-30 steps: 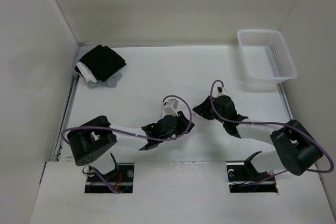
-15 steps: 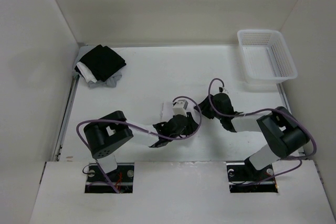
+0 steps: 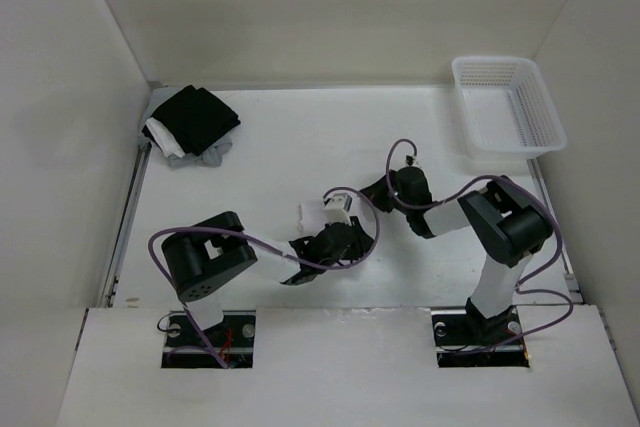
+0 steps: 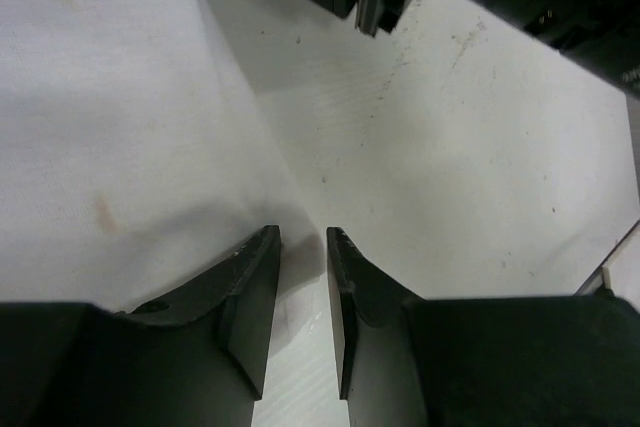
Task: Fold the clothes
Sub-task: Fold the tank top
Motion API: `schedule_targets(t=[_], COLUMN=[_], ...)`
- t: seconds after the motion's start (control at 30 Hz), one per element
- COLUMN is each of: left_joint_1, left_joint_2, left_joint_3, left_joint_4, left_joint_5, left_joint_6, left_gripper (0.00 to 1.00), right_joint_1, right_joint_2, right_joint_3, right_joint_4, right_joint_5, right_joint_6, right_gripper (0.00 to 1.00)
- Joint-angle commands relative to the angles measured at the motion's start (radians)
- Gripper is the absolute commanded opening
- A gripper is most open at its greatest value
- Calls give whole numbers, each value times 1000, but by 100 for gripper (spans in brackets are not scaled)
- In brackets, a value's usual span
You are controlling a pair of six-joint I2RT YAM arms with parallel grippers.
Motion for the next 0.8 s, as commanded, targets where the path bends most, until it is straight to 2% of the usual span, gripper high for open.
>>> schedule_targets(t=[0.0, 0.13, 0.23, 0.27, 0.37, 0.47, 0.6, 0.77], left_joint_1=[-10, -13, -7, 5, 57, 136, 215, 288], left_joint_2=[11, -61, -171, -240, -426, -602, -711, -753], left_joint_3=[-36, -61, -87, -103, -149, -183, -208, -245], left_joint_4=[29, 43, 38, 32, 17, -46, -129, -189], left_joint_5=[35, 41, 35, 34, 26, 25, 28, 69], left_joint_6=[-29, -15, 12, 35, 74, 78, 74, 57], left_gripper=[24, 25, 28, 30, 33, 36, 37, 37], right_joint_1=[-16, -25, -19, -10, 42, 111, 187, 170], right_joint_2=[11, -38, -125, -161, -257, -297, -250, -127], right_joint_3=[81, 97, 59, 43, -1, -27, -43, -44], right_joint_4=[76, 26, -11, -27, -92, -117, -79, 17], right_joint_5=[36, 82, 91, 88, 62, 11, -24, -18], right_joint_6=[20, -22, -86, -108, -152, -168, -151, -108], right_gripper=[10, 20, 24, 24, 15, 10, 10, 9])
